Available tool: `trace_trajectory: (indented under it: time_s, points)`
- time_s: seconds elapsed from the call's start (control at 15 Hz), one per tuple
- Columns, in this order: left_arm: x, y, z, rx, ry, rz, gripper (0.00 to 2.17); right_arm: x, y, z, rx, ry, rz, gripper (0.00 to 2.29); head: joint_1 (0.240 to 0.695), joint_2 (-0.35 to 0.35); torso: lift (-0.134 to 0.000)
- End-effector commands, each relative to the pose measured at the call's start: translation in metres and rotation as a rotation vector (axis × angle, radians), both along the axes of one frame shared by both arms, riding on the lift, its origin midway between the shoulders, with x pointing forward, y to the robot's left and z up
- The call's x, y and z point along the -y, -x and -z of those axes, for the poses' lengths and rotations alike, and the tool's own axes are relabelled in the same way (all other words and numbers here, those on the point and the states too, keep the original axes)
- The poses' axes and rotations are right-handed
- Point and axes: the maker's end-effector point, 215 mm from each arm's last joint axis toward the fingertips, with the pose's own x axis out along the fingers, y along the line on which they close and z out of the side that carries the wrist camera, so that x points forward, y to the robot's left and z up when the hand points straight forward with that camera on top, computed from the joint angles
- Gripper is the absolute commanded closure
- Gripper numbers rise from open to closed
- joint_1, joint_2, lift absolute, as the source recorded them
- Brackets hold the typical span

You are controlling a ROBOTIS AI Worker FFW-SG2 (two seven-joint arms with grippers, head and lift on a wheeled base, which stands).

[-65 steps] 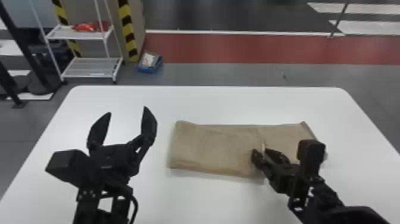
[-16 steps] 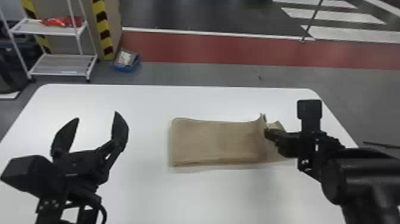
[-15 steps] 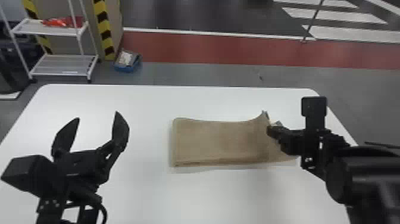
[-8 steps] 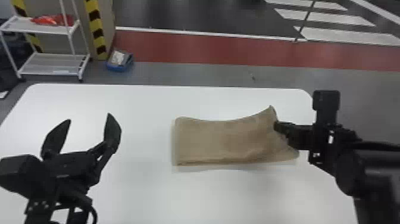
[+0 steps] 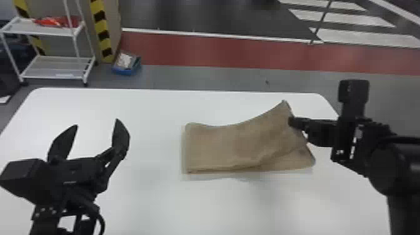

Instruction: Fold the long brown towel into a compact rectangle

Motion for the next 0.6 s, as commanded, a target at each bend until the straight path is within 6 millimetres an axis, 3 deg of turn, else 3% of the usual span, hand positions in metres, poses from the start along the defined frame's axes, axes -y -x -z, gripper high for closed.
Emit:
trace_trajectory:
  time_s: [0.0, 0.2, 0.33, 0.53]
  points:
    - [-0.004, 0.001, 0.003, -0.007, -0.003, -0.005, 0.08, 0.020, -0.002, -0.001, 0.000, 0.011, 0.030, 1.39, 0.695, -0.155, -0.121]
    - [-0.002, -0.002, 0.006, -0.009, -0.002, -0.004, 0.08, 0.040, -0.005, 0.041, -0.046, 0.019, 0.056, 1.39, 0.695, -0.175, -0.121]
    - [0.001, -0.003, 0.009, -0.015, -0.002, 0.000, 0.08, 0.052, -0.008, 0.056, -0.058, 0.049, 0.073, 1.39, 0.695, -0.188, -0.121]
    - [0.000, -0.006, 0.013, -0.021, -0.003, -0.001, 0.08, 0.051, -0.009, 0.055, -0.052, 0.042, 0.070, 1.39, 0.695, -0.207, -0.121]
